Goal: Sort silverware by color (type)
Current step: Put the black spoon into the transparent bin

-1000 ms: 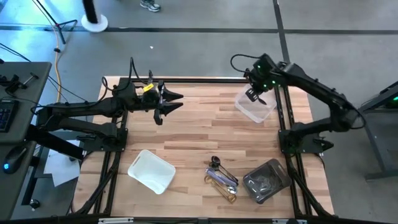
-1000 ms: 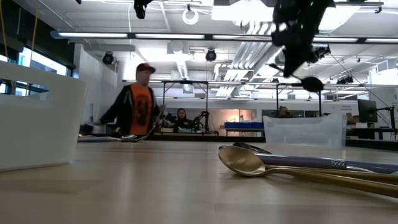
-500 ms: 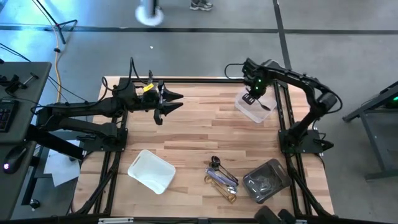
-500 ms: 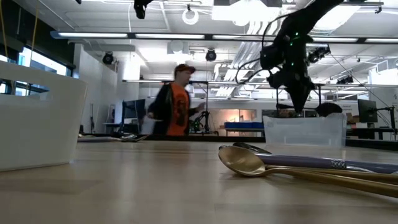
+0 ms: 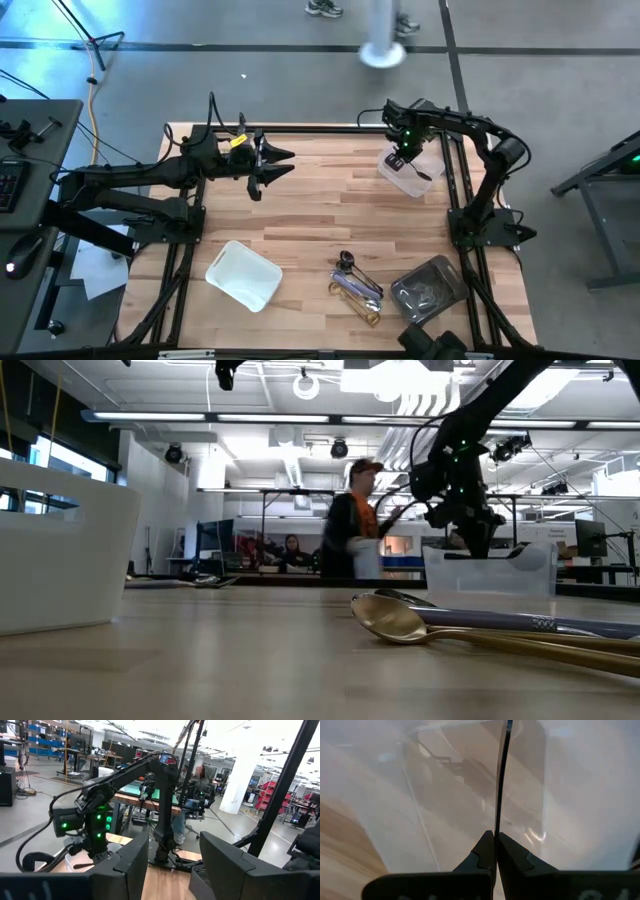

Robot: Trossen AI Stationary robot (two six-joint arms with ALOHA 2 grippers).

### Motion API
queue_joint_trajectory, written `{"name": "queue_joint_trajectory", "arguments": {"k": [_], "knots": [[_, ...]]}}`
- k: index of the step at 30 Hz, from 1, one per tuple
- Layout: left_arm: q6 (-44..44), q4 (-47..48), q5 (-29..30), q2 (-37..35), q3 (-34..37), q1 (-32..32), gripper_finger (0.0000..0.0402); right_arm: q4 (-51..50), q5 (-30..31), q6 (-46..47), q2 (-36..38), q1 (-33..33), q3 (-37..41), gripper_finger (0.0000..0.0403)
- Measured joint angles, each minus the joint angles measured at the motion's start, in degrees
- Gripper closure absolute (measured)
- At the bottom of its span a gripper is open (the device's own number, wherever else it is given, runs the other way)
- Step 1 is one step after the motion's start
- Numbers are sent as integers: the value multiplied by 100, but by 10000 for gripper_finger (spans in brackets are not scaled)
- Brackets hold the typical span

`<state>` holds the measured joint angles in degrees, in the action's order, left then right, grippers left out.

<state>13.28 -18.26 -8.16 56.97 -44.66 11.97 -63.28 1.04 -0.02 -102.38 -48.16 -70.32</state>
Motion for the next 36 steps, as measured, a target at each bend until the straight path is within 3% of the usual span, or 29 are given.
{"name": "queue_joint_trajectory", "arguments": {"k": [9,29,36], "knots": [[0,0,0,0,0,0,234,225,0,19,-154,0,0,403],[0,-2,0,0,0,0,234,355,2,1294,-154,-136,0,403],[0,-2,0,0,0,0,234,410,2,1277,-154,-136,0,403]]}}
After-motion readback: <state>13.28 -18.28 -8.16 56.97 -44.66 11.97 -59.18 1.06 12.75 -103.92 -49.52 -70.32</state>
